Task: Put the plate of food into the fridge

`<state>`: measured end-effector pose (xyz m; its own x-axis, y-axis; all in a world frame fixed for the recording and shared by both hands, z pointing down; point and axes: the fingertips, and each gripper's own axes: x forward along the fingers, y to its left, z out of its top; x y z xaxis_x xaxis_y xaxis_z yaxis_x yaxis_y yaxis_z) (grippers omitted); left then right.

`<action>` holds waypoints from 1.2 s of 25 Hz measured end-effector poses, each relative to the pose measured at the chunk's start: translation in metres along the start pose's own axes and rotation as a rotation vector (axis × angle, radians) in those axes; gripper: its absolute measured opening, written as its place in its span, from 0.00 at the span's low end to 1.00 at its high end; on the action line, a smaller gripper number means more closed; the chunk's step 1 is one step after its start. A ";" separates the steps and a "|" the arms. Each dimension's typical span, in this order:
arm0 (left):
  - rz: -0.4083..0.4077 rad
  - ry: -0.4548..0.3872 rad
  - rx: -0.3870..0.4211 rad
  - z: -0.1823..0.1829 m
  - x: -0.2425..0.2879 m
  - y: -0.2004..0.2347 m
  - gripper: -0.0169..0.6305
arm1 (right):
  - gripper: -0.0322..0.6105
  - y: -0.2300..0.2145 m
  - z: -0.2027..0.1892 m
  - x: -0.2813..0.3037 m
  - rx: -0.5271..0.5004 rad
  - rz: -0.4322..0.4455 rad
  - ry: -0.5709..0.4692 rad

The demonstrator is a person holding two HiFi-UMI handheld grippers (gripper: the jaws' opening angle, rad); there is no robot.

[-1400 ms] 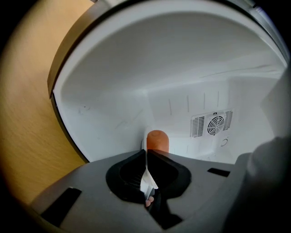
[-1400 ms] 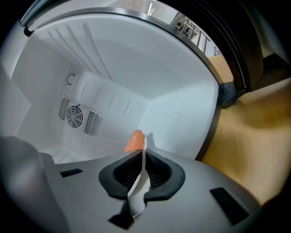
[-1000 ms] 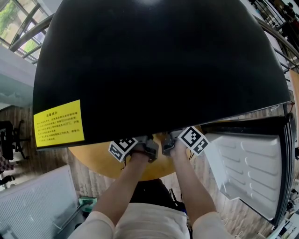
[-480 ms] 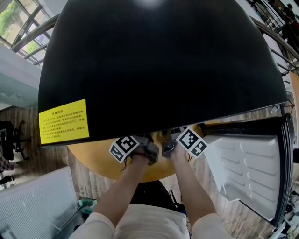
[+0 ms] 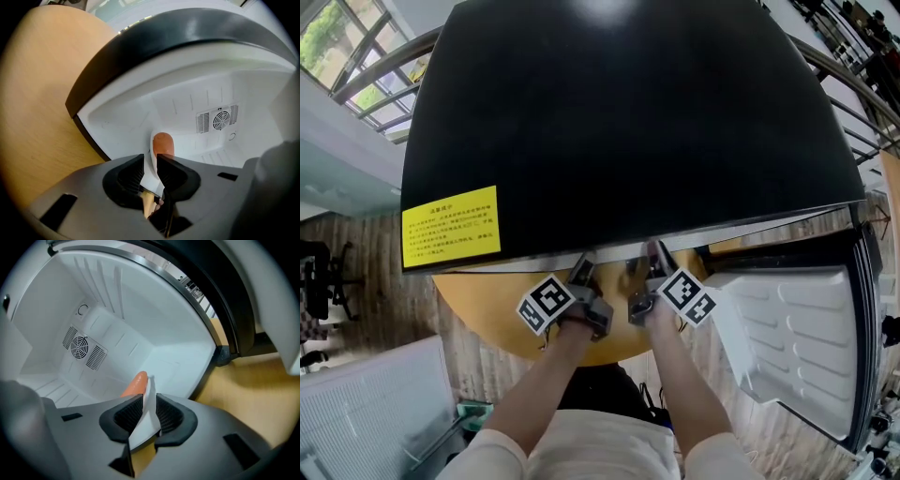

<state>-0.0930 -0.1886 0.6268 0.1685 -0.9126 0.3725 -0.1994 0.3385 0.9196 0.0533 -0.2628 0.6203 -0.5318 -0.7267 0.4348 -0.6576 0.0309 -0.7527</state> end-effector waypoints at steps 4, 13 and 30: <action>-0.005 0.009 0.030 -0.001 -0.011 -0.003 0.17 | 0.18 0.002 -0.003 -0.014 -0.005 0.002 -0.002; -0.087 0.125 0.219 -0.023 -0.041 -0.037 0.16 | 0.18 0.025 -0.012 -0.059 -0.104 0.059 0.032; -0.117 0.238 0.886 -0.044 -0.140 -0.082 0.06 | 0.10 0.103 -0.042 -0.147 -0.389 0.207 0.020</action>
<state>-0.0573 -0.0790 0.5047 0.4086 -0.8257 0.3889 -0.8175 -0.1416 0.5583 0.0414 -0.1235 0.4995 -0.6812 -0.6646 0.3071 -0.6861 0.4332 -0.5844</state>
